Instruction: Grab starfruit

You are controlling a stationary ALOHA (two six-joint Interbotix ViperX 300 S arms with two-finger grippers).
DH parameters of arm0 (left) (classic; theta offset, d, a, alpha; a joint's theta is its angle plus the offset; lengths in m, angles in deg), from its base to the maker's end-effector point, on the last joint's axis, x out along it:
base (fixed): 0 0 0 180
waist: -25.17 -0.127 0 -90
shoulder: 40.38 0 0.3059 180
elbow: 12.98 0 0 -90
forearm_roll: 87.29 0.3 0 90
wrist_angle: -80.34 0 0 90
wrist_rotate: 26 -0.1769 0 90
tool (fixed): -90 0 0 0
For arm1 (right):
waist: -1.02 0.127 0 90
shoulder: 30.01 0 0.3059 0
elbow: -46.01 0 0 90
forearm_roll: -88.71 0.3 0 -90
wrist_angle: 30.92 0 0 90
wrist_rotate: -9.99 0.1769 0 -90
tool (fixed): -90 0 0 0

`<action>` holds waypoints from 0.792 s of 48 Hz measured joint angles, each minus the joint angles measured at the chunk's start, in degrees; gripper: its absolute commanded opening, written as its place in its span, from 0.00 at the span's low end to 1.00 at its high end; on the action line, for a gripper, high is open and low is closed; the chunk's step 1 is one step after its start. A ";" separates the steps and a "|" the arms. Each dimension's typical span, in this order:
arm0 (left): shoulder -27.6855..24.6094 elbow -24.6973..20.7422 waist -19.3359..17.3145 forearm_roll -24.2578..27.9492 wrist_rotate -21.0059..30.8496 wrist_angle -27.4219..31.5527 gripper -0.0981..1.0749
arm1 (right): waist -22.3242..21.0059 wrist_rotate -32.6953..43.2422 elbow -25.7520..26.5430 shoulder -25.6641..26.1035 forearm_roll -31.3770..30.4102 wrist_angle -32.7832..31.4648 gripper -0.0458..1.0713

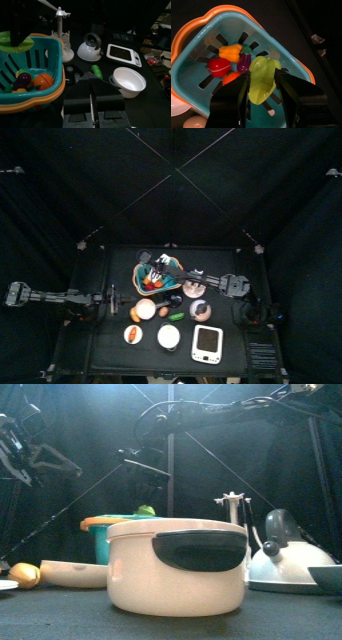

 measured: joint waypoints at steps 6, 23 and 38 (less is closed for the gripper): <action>0.00 0.09 -0.09 0.09 0.09 0.00 0.07 | 0.26 0.18 -2.11 1.41 -0.09 0.97 0.55; 0.00 0.09 -0.18 0.00 0.18 0.00 0.07 | 1.05 1.41 -9.23 6.42 1.23 9.32 0.55; 0.18 0.18 -0.26 0.00 0.26 0.09 0.07 | 1.14 1.41 -10.28 6.68 1.85 10.63 0.55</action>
